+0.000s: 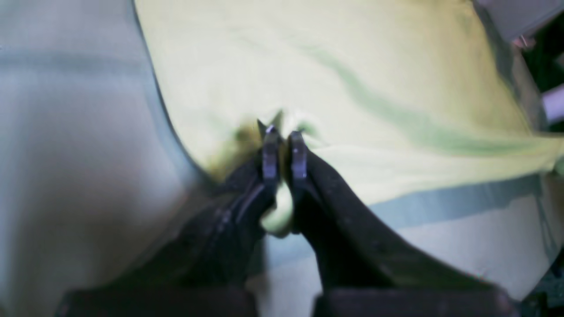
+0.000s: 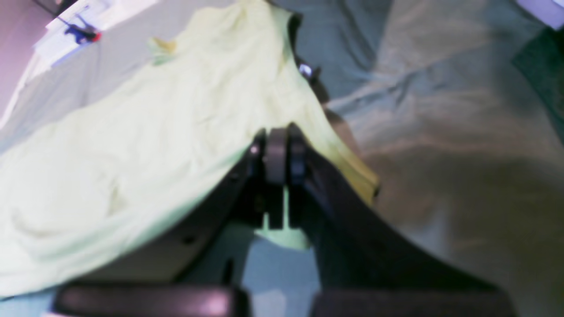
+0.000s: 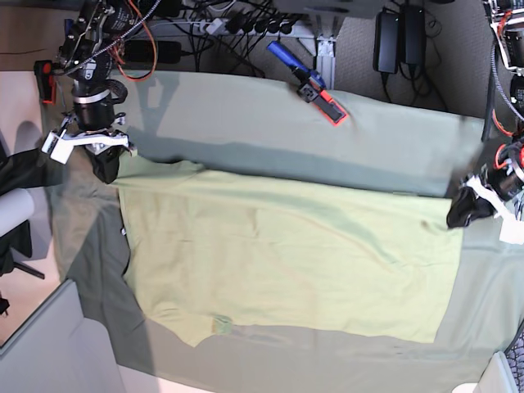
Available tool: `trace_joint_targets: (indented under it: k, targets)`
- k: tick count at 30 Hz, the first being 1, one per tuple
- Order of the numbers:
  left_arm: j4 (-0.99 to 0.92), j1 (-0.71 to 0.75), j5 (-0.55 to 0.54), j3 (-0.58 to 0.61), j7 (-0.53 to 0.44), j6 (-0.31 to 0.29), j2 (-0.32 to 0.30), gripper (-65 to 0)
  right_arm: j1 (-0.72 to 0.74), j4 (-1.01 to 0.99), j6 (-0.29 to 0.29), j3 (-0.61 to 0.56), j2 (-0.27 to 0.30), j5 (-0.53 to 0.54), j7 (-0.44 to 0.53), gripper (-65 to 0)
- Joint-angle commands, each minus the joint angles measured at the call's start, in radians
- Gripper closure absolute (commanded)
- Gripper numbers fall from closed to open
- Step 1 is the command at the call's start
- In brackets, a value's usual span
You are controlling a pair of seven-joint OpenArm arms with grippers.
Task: Fold the T-shirt properly
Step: 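Lift the side edge and fold it across toward the shirt's middle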
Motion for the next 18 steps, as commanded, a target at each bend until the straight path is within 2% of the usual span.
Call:
trace_joint_targets:
  k: [1,11,17,18]
  targets:
    - [0.008,-0.027,-0.018,-0.005,-0.021,-0.013,-0.014,0.0,0.027,0.004,0.014,0.008,0.016,0.012,0.027,0.0]
    - [0.004,-0.077,0.018,-0.005,-0.031,-0.013,-0.014,0.0,0.160,-0.121,0.014,-0.036,0.070,0.010,0.027,0.0]
    - [0.004,-0.077,0.044,-0.005,-0.060,-0.013,-0.014,0.0,0.207,-0.148,0.015,-0.106,0.084,-0.045,0.027,0.0]
    - [0.004,-0.077,0.048,-0.005,-0.063,-0.013,-0.014,-4.1,0.214,-0.154,0.015,-0.119,0.083,-0.054,0.027,0.0]
